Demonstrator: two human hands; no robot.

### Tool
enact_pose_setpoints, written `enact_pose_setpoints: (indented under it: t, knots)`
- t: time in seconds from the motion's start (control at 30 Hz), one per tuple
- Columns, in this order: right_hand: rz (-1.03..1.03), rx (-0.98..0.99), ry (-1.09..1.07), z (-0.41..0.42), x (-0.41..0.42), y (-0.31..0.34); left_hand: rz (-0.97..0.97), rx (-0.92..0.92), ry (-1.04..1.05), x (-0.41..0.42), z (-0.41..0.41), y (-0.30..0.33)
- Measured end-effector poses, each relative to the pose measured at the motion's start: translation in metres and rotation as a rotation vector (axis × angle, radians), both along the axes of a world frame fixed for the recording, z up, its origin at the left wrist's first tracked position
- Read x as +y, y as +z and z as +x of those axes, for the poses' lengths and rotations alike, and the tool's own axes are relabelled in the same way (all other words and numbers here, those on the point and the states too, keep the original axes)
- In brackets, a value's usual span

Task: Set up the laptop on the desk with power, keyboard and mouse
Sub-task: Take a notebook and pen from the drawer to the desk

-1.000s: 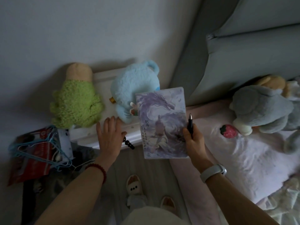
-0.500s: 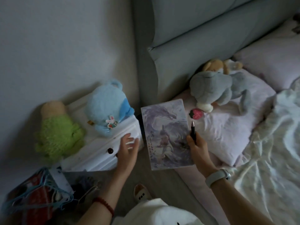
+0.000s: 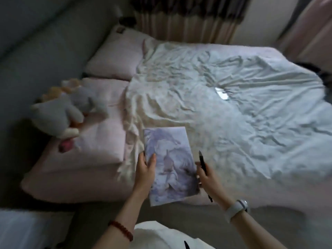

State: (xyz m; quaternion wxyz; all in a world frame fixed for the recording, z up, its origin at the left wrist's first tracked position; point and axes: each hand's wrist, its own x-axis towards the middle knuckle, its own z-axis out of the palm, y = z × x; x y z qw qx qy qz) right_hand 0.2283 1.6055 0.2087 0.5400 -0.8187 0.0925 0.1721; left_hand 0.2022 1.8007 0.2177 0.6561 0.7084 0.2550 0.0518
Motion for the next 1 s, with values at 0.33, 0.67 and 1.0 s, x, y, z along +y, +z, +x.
enact_pose_setpoints:
  t: [0.33,0.67,1.0]
  knots:
    - [0.03,0.023,-0.902,-0.061,-0.318,0.025,0.056,-0.097,-0.693,-0.306,0.108,0.024]
    - [0.012,0.024,-1.249,-0.047,-0.582,0.016,0.009,-0.045,-0.997,-0.613,0.176,0.003]
    - [0.039,0.047,-1.465,-0.033,-0.852,0.017,0.102,-0.083,-1.204,-0.933,0.216,0.021]
